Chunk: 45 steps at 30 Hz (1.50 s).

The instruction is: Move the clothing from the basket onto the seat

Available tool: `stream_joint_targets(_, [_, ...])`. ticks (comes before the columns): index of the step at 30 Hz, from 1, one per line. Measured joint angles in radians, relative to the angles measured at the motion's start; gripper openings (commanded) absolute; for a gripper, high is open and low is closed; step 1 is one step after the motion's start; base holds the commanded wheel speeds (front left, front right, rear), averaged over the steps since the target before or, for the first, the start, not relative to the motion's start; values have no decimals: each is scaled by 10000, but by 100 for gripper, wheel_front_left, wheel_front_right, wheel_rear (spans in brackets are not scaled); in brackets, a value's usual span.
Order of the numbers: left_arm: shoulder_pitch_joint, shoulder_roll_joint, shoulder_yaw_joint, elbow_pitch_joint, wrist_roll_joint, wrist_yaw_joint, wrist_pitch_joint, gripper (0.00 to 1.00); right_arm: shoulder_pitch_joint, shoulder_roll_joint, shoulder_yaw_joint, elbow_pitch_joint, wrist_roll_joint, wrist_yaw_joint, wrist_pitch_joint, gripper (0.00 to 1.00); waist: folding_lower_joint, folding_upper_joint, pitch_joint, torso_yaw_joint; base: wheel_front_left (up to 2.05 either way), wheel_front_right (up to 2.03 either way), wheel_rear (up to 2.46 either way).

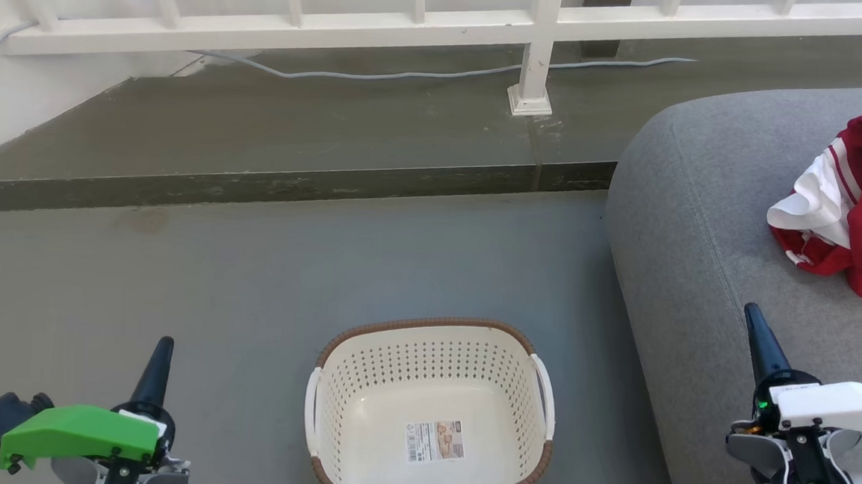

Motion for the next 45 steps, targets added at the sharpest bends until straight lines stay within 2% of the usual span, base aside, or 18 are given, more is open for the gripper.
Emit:
stream_joint_targets(23, [-357,-253,928,437,-2846,-617,558,0,-344,54,-690,245,3243,201,604,0,0,0,-60,10,0,0,0])
stream_joint_targets(45, [-372,-280,963,593,-2989,-631,569,0,-344,56,-746,267,3300,201,644,0,1,0,-62,12,0,0,0])
